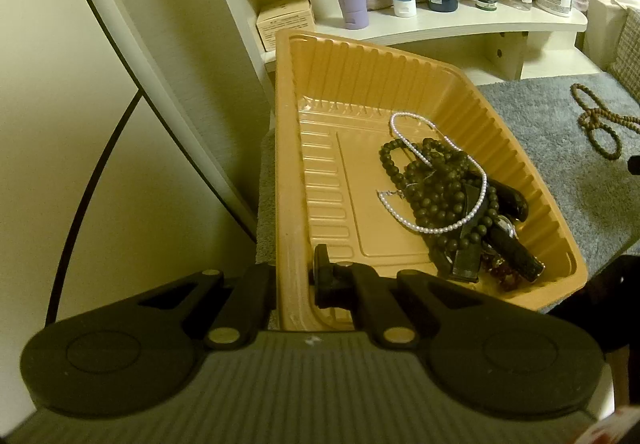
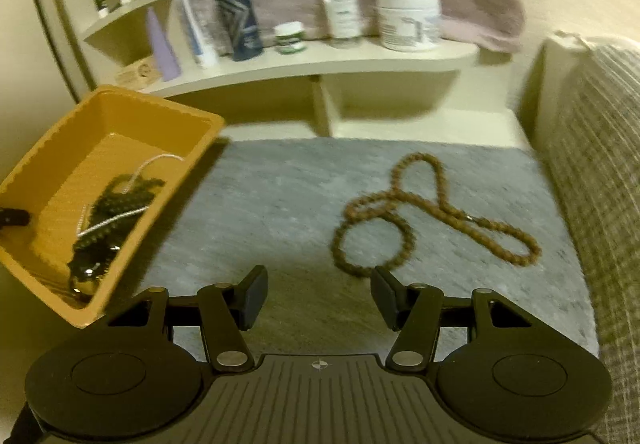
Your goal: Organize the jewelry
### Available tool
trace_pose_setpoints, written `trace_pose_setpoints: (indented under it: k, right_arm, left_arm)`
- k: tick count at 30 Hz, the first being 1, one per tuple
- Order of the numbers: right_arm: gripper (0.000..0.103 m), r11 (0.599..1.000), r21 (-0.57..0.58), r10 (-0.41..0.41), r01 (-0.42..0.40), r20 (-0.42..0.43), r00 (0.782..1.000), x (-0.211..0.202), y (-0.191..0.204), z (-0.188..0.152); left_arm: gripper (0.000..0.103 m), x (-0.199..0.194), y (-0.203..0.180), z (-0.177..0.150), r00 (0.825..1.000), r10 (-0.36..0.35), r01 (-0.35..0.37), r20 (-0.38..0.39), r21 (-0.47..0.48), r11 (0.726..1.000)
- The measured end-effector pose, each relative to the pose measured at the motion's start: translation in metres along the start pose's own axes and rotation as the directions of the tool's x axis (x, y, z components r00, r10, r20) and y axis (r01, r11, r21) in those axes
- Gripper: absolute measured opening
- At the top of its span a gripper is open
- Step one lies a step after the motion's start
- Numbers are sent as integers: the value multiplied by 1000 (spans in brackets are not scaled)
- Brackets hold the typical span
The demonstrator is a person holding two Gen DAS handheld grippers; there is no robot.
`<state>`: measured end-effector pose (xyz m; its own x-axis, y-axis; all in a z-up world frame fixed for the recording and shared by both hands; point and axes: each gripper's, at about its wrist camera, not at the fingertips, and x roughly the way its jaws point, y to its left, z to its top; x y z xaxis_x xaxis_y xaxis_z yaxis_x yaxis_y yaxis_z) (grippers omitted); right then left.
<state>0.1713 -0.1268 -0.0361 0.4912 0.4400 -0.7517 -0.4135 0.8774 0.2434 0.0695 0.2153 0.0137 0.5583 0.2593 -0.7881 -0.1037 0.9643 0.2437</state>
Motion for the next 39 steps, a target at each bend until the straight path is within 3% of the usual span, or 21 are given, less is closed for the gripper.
trace_pose_setpoints:
  k: [17,19,25,32,33,39]
  right_arm:
    - [57,994,51,-97,94,44,994,13,-25,7]
    - [45,994,40,-101,99,44,994,17,-27,12]
    - [25,992,2,-123,123,18,992,41,-34,22]
    - [14,985,-32,-172,171,-24,985,56,-33,24]
    - [7,985,-34,-170,169,-29,985,55,-33,24]
    - [7,983,-70,-172,171,-4,985,37,-23,22]
  left_arm:
    - [2,-2,-1,-1,1000,1,-1,2,2,1000]
    - [2,-1,-1,-1,1000,1,-1,1,1,1000]
    - [2,-1,-1,0,1000,1,-1,-2,-1,1000]
    - [2,-1,0,0,1000,1,-1,-5,-2,1000]
    - [2,-1,0,0,1000,1,-1,-5,-3,1000]
    - [3,-1,0,0,1000,1,-1,-4,-2,1000]
